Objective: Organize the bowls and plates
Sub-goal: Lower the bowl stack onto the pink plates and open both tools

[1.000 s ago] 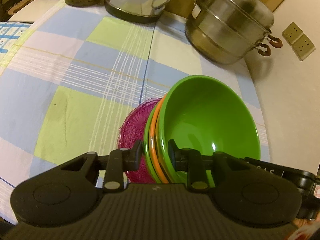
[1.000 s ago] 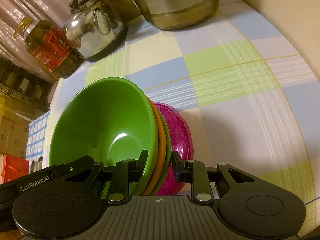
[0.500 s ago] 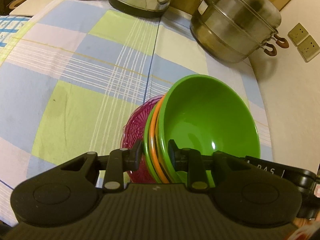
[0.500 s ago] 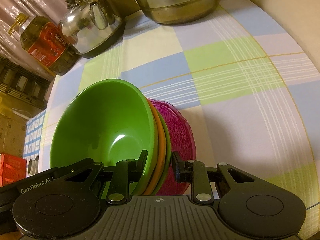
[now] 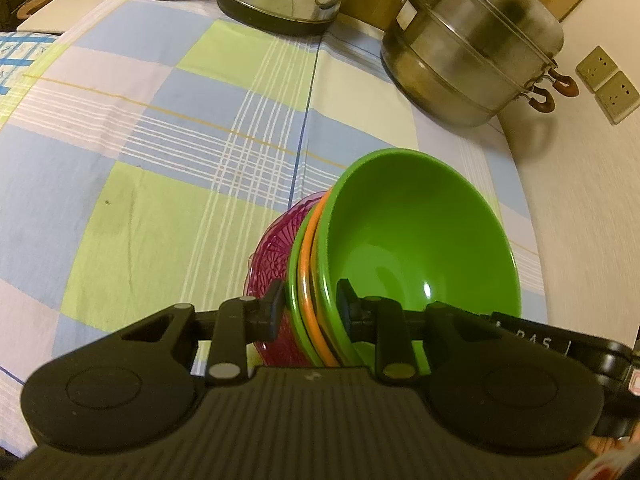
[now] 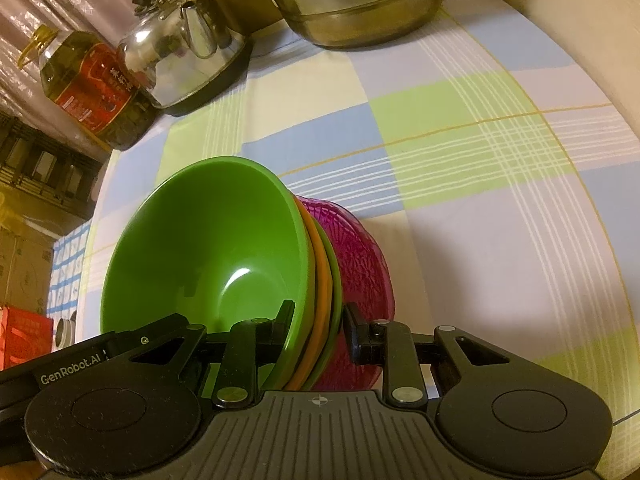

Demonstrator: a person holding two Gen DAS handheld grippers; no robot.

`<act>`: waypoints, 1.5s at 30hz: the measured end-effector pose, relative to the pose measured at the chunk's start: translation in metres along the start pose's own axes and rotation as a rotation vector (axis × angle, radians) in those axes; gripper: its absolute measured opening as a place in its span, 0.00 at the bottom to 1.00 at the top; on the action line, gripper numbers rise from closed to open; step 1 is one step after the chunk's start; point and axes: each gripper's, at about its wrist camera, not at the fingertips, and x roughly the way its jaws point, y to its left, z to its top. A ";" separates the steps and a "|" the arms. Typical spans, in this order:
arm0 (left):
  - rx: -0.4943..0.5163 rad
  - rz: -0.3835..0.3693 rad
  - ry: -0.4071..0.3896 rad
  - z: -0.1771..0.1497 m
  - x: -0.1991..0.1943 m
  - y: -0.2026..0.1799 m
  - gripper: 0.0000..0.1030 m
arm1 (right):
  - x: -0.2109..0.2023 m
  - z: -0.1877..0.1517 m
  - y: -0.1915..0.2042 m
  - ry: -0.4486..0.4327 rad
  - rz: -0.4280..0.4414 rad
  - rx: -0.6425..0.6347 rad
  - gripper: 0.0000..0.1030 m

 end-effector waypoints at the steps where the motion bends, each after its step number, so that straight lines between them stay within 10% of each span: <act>1: -0.003 -0.006 0.000 0.000 0.000 0.001 0.24 | 0.000 0.000 0.000 -0.002 0.003 -0.001 0.26; 31: 0.059 0.014 -0.184 -0.015 -0.055 0.004 0.77 | -0.054 -0.006 0.006 -0.148 0.089 -0.026 0.51; 45: 0.138 0.040 -0.347 -0.044 -0.115 0.005 0.80 | -0.111 -0.036 0.000 -0.242 0.129 -0.017 0.52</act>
